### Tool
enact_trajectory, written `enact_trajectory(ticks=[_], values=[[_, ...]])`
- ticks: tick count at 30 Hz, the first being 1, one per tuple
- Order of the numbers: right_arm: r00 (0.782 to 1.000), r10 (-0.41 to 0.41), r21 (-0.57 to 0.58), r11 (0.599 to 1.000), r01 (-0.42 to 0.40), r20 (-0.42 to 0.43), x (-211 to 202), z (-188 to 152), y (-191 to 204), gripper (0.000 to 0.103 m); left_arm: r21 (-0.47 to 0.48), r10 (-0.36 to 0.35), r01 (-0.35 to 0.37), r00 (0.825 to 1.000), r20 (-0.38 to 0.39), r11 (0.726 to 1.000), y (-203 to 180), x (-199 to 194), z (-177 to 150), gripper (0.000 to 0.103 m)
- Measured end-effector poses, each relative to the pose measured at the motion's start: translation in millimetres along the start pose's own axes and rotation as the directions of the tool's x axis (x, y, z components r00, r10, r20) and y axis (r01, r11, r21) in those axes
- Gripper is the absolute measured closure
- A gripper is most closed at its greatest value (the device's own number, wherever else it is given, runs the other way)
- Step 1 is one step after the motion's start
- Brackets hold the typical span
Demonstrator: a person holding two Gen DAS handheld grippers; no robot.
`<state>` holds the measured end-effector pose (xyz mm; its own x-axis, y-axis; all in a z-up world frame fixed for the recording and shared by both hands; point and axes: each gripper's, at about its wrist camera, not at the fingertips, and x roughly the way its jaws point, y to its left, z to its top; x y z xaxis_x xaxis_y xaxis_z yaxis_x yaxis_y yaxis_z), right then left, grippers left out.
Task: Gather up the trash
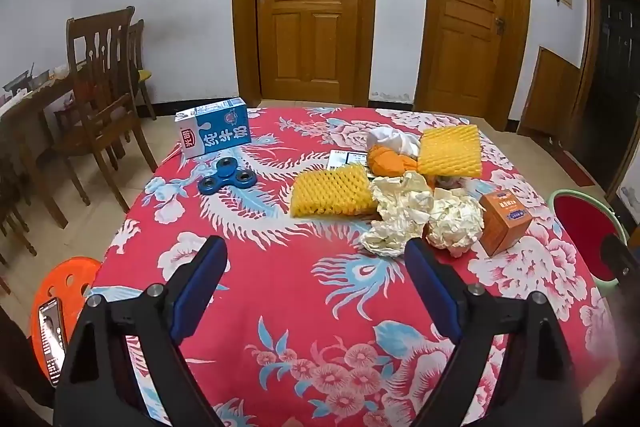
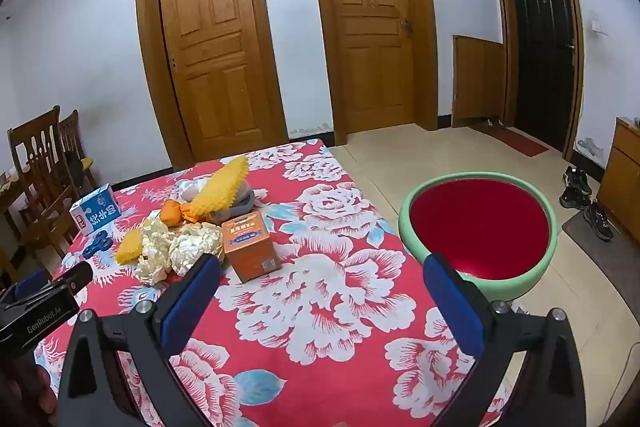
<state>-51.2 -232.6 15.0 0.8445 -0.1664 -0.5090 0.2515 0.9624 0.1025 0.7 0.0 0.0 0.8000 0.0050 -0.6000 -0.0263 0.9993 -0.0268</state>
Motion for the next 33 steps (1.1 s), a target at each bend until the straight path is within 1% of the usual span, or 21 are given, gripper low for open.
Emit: enact_trajectory(ticks=[7,8,10,12,15,33], values=[[1.0,0.0,0.001,1.0,0.0,-0.006,0,1,-1,0.0,-0.014,0.021,-0.021,1.0,0.021,1.0,-5,-3,1,0.013],[1.0,0.0,0.0,1.0,0.0,-0.006,0,1,-1,0.0,-0.004,0.0,0.0,1.0,0.01,1.0,-9,-2,-2,0.013],[1.0,0.0,0.001,1.0,0.0,-0.005,1,0,-1,0.0,-0.009,0.003,-0.003,1.0,0.009,1.0,-11,-2,-3,0.013],[1.0,0.0,0.0,1.0,0.0,-0.008,3,0,0,0.0,-0.021,-0.014,0.014,1.0,0.005,1.0,2,0,-3,0.013],[1.0,0.007,0.005,1.0,-0.007,-0.012,3,0,-1,0.0,-0.027,-0.013,0.013,1.0,0.002,1.0,4,1,-3,0.013],[1.0,0.005,0.006,1.0,-0.005,-0.019,4,-4,-1,0.0,-0.024,-0.006,0.006,1.0,0.004,1.0,6,0,-3,0.013]])
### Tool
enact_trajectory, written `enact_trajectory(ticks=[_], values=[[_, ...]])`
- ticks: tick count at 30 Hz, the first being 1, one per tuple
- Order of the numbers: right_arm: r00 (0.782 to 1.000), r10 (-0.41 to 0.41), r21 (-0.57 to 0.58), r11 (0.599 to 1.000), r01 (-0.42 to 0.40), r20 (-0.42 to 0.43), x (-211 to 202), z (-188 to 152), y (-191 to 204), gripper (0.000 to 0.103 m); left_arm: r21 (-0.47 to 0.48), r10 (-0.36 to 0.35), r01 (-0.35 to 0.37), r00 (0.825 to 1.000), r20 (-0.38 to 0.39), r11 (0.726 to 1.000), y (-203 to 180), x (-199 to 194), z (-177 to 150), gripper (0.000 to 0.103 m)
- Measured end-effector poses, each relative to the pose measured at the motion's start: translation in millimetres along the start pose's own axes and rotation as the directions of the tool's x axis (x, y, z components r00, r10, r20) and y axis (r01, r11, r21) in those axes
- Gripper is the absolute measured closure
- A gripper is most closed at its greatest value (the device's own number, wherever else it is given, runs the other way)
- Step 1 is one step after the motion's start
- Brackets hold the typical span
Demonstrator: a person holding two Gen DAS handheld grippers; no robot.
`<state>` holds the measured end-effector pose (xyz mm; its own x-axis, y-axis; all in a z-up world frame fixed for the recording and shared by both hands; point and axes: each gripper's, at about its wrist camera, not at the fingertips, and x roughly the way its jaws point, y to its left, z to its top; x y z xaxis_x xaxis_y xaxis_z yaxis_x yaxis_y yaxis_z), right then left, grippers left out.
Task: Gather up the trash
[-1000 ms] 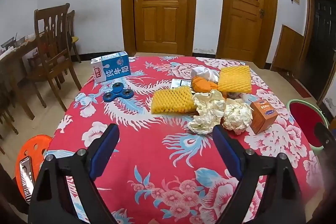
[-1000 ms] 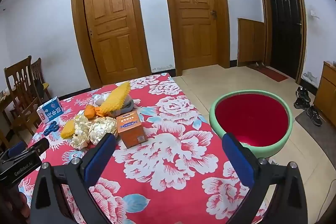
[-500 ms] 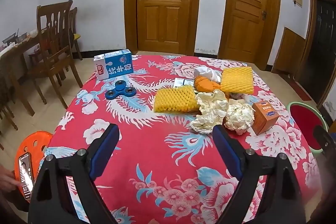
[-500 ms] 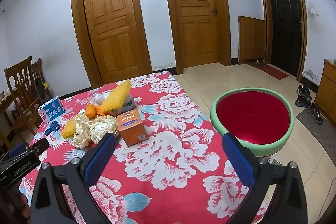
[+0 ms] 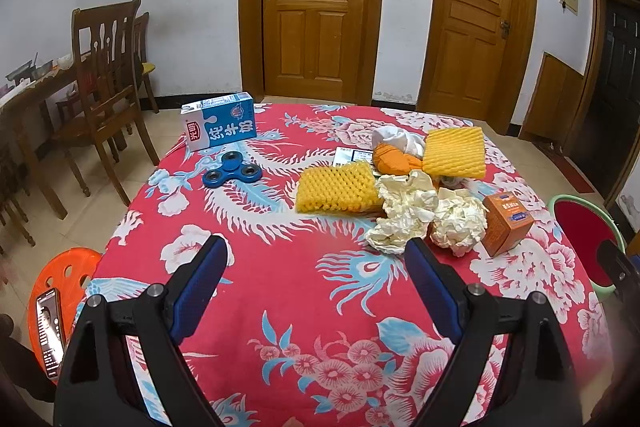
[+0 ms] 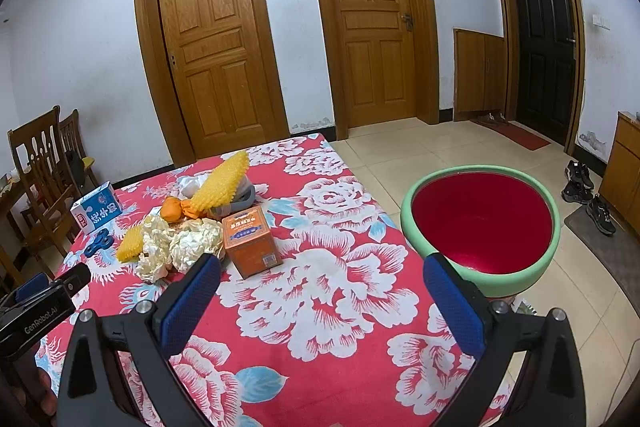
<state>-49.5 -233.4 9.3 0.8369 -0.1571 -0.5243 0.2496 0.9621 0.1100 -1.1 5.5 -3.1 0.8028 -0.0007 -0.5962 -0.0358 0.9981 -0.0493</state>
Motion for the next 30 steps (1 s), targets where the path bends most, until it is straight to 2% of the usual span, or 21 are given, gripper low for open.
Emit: enact_trajectory(ticks=[30], values=[[1.0,-0.001,0.005,1.0,0.001,-0.011,1.1,-0.4,-1.7,0.0,-0.012,0.003,-0.003,1.0,-0.007,1.0,2.7,-0.2,-1.6,0.013]])
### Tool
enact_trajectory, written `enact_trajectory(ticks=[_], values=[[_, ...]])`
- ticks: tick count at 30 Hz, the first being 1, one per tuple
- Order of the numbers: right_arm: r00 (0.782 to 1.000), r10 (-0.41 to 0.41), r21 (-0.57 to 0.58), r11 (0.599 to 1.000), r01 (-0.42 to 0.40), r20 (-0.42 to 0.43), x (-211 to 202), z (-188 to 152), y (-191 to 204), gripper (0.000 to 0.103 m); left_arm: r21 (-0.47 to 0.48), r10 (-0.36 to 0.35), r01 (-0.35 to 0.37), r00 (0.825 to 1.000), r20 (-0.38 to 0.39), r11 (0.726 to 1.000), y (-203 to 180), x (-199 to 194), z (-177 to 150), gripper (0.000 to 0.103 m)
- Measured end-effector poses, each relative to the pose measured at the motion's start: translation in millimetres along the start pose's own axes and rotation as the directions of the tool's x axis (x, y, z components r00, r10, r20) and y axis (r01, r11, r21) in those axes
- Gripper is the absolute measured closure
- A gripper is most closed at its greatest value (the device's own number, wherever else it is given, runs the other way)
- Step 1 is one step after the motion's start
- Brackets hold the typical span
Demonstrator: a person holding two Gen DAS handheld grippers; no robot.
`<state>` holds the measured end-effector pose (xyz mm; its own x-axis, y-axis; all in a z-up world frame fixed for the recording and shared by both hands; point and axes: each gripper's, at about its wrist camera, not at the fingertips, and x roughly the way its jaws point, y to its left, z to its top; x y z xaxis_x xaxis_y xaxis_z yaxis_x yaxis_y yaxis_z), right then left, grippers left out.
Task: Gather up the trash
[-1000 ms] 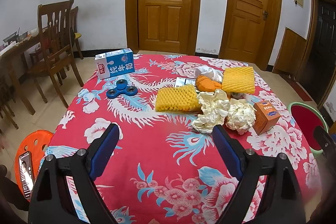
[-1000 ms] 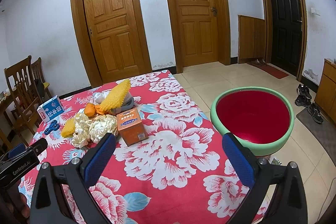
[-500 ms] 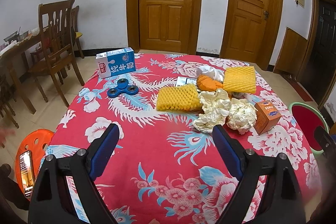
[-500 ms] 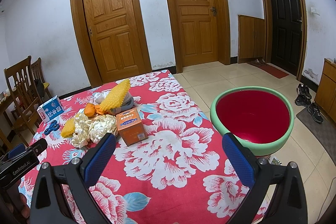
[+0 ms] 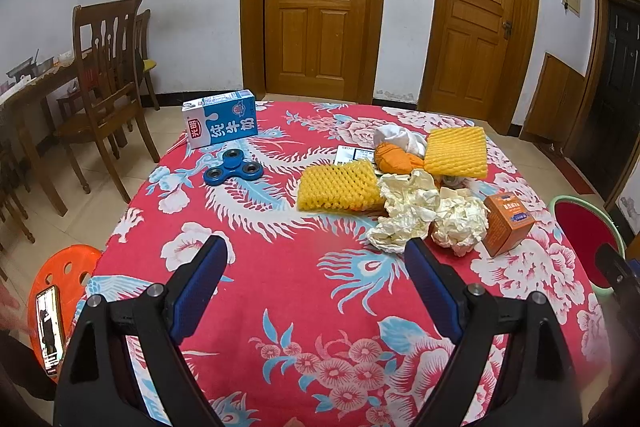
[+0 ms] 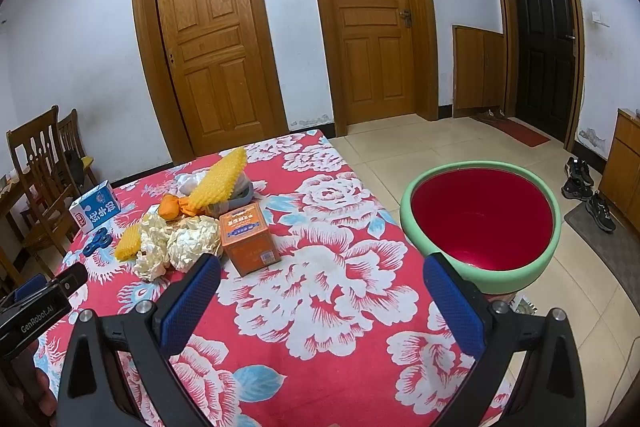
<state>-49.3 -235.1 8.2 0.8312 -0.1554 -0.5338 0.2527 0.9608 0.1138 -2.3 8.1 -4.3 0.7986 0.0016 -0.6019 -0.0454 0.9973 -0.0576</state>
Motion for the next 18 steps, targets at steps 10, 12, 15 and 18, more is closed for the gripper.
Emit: enact_trajectory(ticks=[10,12,15,18], values=[[1.0,0.001,0.001,1.0,-0.001,-0.002,-0.4,-0.4,0.2,0.0,0.001,0.0,0.0,1.0,-0.001,1.0,0.0,0.0,0.2,0.013],[1.0,0.0,0.0,1.0,0.0,-0.001,-0.2,-0.1,0.2,0.0,0.001,0.0,0.0,1.0,-0.001,1.0,0.0,0.0,0.2,0.013],[1.0,0.001,0.001,1.0,-0.001,-0.001,-0.2,-0.1,0.1,0.0,0.001,0.0,0.0,1.0,-0.002,1.0,0.0,0.0,0.1,0.013],[1.0,0.0,0.002,1.0,0.0,-0.002,-0.4,-0.3,0.3,0.0,-0.001,0.001,-0.001,1.0,-0.003,1.0,1.0,-0.2,-0.3,0.013]])
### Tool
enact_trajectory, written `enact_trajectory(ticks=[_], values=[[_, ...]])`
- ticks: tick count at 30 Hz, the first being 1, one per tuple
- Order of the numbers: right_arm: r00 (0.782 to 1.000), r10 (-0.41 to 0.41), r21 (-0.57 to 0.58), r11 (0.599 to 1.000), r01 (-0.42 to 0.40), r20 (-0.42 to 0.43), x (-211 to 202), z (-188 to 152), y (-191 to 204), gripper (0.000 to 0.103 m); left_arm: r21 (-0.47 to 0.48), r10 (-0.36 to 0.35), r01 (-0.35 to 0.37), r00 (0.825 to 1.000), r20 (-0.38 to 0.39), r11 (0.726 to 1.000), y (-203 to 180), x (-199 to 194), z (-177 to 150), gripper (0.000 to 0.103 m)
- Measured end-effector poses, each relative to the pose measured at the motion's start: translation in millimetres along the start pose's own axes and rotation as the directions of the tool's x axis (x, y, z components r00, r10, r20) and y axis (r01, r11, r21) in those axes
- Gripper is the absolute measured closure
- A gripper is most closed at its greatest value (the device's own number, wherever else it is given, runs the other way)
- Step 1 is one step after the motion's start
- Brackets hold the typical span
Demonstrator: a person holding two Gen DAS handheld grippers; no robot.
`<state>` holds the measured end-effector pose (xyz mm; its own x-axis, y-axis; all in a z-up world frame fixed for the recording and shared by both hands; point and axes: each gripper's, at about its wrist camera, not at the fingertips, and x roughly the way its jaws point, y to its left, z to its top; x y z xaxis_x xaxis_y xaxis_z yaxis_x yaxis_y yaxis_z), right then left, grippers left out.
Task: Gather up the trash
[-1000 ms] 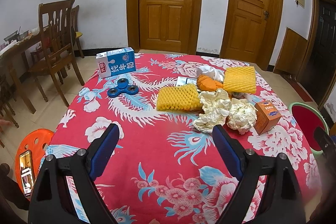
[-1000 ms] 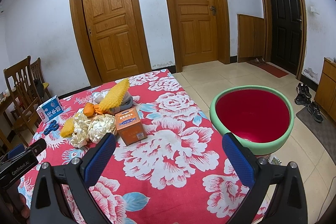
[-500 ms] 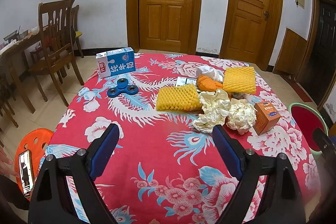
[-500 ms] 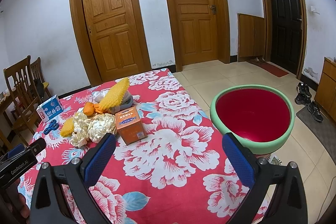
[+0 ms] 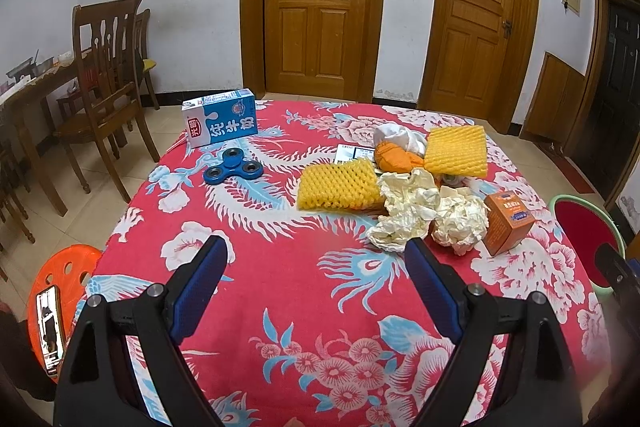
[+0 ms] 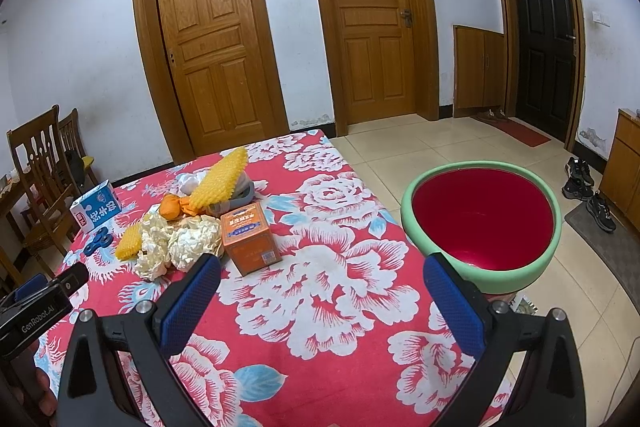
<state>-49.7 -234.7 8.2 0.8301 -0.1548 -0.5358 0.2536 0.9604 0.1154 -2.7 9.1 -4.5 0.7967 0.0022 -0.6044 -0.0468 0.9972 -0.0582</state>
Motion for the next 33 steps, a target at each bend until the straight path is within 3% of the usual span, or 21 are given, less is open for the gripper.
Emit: enact_trajectory(ticks=[20,33], values=[[0.999,0.023,-0.017,1.0,-0.023,-0.026,9,9,4,0.0,0.027,-0.004,0.005,0.999,-0.032,1.0,4,17,18,0.013],[0.997,0.038,-0.034,0.999,-0.04,-0.072,36,26,17,0.0,0.051,-0.036,0.042,0.993,-0.117,0.998,3,69,50,0.013]])
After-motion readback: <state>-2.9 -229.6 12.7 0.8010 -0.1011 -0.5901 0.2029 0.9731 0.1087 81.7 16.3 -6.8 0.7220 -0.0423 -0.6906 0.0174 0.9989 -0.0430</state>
